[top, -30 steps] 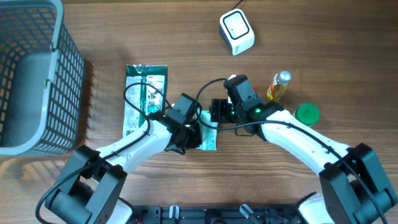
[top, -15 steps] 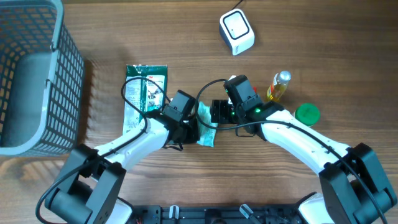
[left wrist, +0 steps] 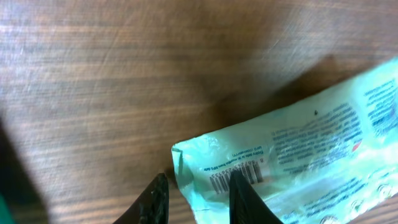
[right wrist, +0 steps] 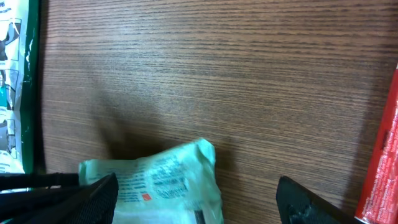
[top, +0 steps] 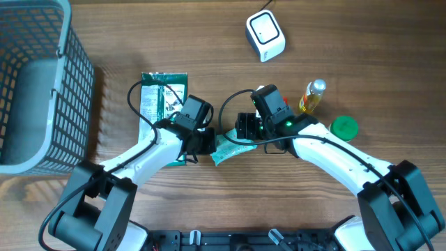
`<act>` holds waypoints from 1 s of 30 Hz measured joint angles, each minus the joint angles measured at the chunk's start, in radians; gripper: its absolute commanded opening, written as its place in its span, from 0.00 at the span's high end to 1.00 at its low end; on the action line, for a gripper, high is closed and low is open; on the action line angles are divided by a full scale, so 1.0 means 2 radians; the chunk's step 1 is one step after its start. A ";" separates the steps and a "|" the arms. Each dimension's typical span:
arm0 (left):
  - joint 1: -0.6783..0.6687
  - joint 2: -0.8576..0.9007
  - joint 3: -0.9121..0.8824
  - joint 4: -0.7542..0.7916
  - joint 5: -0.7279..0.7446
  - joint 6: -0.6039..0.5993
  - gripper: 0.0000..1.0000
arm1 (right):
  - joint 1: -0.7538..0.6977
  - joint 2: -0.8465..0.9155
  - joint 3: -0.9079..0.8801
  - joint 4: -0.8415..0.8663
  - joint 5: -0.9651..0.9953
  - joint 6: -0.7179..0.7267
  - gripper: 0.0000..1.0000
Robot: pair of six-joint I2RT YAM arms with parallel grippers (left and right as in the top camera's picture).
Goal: Scan the item barcode
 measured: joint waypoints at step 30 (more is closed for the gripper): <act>0.000 -0.006 0.072 -0.127 -0.010 0.008 0.55 | 0.000 0.000 0.000 -0.005 -0.013 0.002 0.16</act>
